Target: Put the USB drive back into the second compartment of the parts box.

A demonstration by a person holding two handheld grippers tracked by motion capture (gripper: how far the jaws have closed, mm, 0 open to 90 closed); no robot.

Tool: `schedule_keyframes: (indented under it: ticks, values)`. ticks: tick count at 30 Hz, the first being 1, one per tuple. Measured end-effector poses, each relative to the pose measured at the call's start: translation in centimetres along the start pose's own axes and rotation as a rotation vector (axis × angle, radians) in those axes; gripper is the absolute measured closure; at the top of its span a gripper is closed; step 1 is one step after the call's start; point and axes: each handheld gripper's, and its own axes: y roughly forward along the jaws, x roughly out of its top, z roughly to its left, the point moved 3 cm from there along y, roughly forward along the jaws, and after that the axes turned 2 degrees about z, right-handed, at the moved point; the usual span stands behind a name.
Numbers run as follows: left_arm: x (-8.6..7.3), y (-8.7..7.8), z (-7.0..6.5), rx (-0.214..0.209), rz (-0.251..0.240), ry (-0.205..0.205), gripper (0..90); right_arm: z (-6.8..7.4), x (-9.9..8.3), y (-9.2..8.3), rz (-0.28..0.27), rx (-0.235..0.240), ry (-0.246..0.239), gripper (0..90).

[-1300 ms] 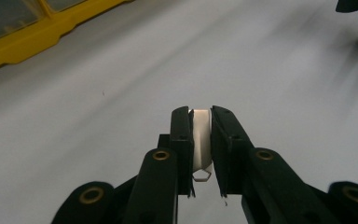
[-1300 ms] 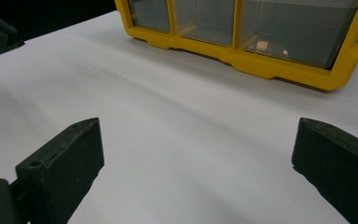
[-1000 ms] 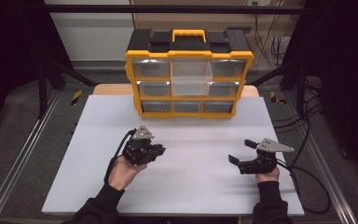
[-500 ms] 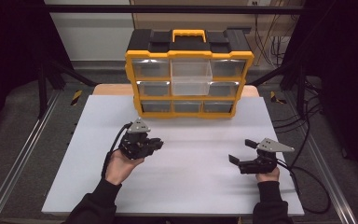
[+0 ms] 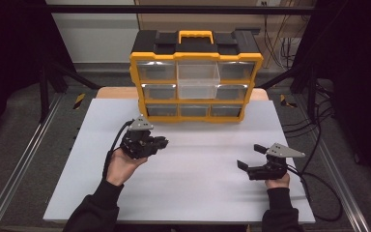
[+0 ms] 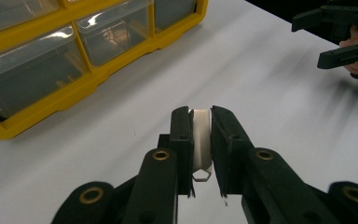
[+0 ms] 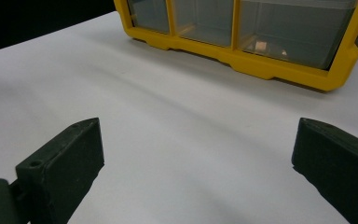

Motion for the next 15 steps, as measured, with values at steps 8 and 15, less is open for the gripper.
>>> schedule_keyframes:
  ticks: [8, 15]
  values:
    - [0.8, -0.7, 0.4, 0.004, -0.010, 0.004, 79.1, 0.0, 0.0, 0.0, -0.001, 0.001, 0.001, 2.7]
    - [1.7, -1.4, 0.4, 0.013, -0.015, 0.021, 79.1, 0.0, 0.0, 0.0, 0.000, 0.002, 0.001, 2.7]
